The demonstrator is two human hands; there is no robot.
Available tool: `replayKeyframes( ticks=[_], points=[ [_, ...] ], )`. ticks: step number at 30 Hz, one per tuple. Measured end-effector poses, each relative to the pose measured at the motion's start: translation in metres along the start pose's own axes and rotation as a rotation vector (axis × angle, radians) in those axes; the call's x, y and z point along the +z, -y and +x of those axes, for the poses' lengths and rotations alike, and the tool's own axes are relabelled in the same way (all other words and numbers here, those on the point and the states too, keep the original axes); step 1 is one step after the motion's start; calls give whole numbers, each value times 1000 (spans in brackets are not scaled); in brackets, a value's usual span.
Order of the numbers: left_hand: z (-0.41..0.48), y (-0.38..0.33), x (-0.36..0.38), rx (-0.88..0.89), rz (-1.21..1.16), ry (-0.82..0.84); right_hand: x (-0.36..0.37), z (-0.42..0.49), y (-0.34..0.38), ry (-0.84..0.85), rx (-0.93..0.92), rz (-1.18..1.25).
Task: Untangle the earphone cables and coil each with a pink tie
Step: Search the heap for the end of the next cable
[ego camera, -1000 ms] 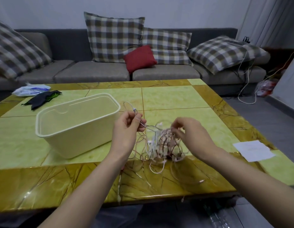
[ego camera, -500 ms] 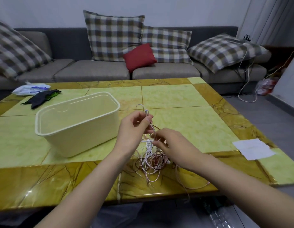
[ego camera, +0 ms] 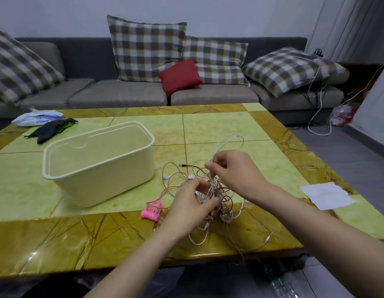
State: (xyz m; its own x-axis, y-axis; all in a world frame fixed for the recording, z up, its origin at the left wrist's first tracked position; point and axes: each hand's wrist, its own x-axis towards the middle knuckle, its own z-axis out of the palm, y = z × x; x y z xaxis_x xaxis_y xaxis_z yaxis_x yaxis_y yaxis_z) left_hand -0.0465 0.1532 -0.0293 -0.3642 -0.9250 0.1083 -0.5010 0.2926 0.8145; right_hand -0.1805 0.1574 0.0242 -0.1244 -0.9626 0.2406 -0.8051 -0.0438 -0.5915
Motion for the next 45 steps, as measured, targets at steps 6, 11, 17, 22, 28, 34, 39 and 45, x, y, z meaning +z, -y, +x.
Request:
replayKeyframes(
  ticks=[6,11,17,22,28,34,39,45],
  points=[
    [6,-2,-1,60,10,-22,-9,7,5,-41,-3,99],
    [13,3,-16,102,125,-26,-23,19,13,-138,4,176],
    [9,32,-24,0,269,36,-30,27,15,-226,87,318],
    [18,35,-21,-63,374,80,-14,19,6,-125,152,468],
    [19,-4,-23,74,75,-111,-11,20,9,-40,103,447],
    [25,-11,-14,53,-165,21,-14,20,14,-52,57,459],
    [21,15,-4,-19,-71,27,-29,30,11,-193,63,433],
    [29,21,-19,-53,10,-17,-37,36,-1,-322,102,463]
  ],
)
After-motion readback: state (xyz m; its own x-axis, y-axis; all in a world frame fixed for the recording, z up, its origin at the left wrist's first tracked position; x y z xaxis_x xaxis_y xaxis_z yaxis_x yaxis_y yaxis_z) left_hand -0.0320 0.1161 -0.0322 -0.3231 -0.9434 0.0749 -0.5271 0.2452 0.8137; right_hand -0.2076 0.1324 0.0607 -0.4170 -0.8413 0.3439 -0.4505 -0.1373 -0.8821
